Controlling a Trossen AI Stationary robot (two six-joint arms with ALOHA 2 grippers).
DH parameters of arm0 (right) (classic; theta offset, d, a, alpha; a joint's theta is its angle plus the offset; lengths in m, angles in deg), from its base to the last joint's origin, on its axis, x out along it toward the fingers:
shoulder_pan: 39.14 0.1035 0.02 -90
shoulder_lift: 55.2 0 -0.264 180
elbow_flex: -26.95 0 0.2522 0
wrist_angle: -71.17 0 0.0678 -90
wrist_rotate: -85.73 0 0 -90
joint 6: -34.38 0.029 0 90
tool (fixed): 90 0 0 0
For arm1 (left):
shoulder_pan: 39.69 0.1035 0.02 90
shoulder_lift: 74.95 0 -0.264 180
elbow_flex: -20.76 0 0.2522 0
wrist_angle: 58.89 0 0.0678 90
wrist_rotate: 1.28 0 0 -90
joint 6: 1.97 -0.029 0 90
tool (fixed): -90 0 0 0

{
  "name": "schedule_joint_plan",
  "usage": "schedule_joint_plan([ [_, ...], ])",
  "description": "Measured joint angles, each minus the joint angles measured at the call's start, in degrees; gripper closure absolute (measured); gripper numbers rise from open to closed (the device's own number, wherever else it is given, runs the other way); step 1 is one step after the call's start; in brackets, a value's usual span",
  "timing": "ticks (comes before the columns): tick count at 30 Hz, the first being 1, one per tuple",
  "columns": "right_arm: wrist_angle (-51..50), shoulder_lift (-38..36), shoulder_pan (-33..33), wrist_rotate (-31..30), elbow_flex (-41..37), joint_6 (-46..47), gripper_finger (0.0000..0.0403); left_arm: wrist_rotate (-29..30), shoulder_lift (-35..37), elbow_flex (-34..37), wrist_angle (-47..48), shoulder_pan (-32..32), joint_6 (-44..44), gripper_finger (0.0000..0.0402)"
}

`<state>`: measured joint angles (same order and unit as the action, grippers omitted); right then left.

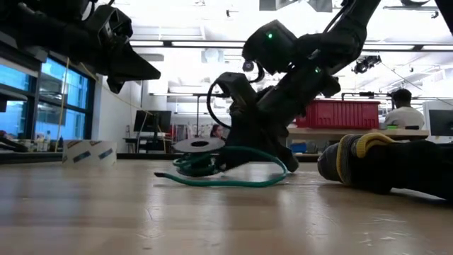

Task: Coil cords
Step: Coil the green wire on the spool, then return to Home Position

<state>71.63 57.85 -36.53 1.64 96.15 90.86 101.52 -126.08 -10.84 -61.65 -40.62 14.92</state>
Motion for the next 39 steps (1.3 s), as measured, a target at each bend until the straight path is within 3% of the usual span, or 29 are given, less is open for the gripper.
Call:
schedule_joint_plan([
  [8, -5.3, -2.3, -2.8, 1.4, -0.1, -4.3, 0.0258, 0.5, 0.0, 0.0, 0.4, 0.1, 0.0, 0.0402],
  [13, -12.4, -5.9, -4.7, 1.5, -0.1, -12.5, 0.0218, 0.5, 0.2, 0.0, 0.4, 0.1, 0.0, 0.0402],
  [23, -18.3, -10.4, -8.3, 0.7, -0.1, -20.8, 0.0215, -0.3, 0.7, 0.0, 0.6, 0.2, 1.2, 0.0402],
  [29, -26.5, -16.6, -9.8, -3.7, -0.1, -26.3, 0.0215, -0.4, 6.4, 0.0, 8.7, -0.5, 10.6, 0.0402],
  [34, -34.4, -23.9, -9.9, -12.2, -0.1, -28.5, 0.0215, 7.1, 14.6, 1.3, 15.2, -6.3, 14.7, 0.0402],
  [39, -34.5, -31.4, -9.9, -12.9, -3.4, -27.7, 0.0245, 14.8, 20.0, 11.4, 4.0, -12.4, 17.4, 0.0402],
])
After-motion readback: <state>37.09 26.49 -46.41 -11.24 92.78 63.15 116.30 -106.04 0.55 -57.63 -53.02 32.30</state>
